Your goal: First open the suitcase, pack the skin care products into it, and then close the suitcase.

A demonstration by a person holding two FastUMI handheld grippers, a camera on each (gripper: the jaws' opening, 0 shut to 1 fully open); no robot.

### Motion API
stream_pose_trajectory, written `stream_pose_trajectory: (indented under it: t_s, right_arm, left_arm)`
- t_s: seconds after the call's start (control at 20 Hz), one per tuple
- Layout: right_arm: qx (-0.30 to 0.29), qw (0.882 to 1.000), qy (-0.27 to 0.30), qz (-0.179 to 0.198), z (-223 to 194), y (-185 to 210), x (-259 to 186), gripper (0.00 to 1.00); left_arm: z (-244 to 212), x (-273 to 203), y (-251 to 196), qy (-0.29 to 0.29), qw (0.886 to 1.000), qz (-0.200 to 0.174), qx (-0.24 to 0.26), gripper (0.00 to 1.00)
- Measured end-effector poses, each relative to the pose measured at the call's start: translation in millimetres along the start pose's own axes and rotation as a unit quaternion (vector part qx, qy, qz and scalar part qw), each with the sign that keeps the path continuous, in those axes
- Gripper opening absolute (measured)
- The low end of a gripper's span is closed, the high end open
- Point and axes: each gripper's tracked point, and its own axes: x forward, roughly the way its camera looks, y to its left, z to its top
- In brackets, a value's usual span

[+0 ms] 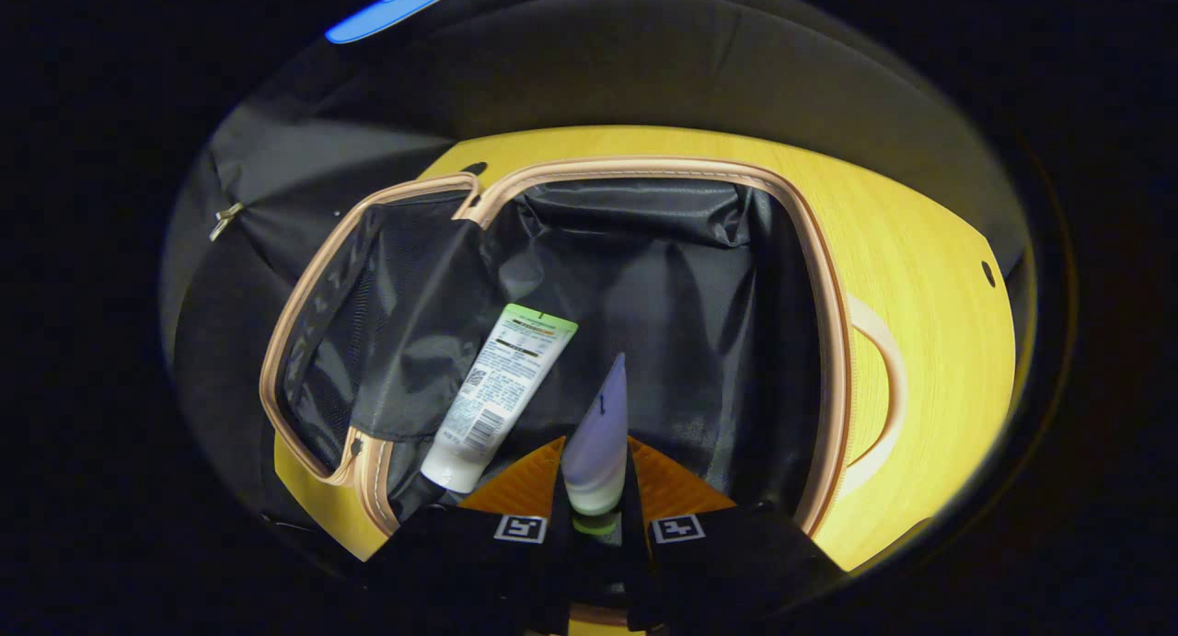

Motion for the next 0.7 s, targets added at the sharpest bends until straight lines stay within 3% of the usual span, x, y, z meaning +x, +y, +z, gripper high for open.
stream_pose_trajectory:
  t_s: [0.1, 0.15, 0.2, 0.5, 0.65, 0.7]
  right_arm:
    - [-0.005, 1.000, -0.012, -0.009, 5.1, -1.1, -0.4, 0.30]
    - [-0.005, 1.000, -0.018, -0.011, 7.6, -0.5, -5.0, 0.22]
    - [-0.005, 1.000, -0.023, -0.006, 10.6, 2.3, -7.9, 0.25]
    - [-0.043, 0.992, -0.112, 0.037, 34.9, 13.6, -80.2, 0.91]
    - [-0.078, 0.976, -0.197, 0.051, 48.7, 6.6, -144.5, 0.98]
    - [-0.086, 0.969, -0.224, 0.049, 52.0, 0.5, -166.4, 0.88]
  left_arm:
    - [0.0, 0.6, 8.9, 0.001, 1.000, 0.005, 0.000, 0.95]
    - [2.5, 2.3, 11.3, -0.002, 1.000, 0.007, -0.001, 0.95]
    - [5.8, 5.0, 15.4, -0.005, 1.000, 0.011, 0.000, 0.95]
    - [70.0, 49.7, 61.3, -0.053, 0.997, 0.047, 0.001, 0.95]
    - [117.5, 97.3, 95.0, -0.069, 0.995, 0.058, -0.032, 0.95]
    - [125.8, 117.6, 101.4, -0.061, 0.995, 0.056, -0.049, 0.95]
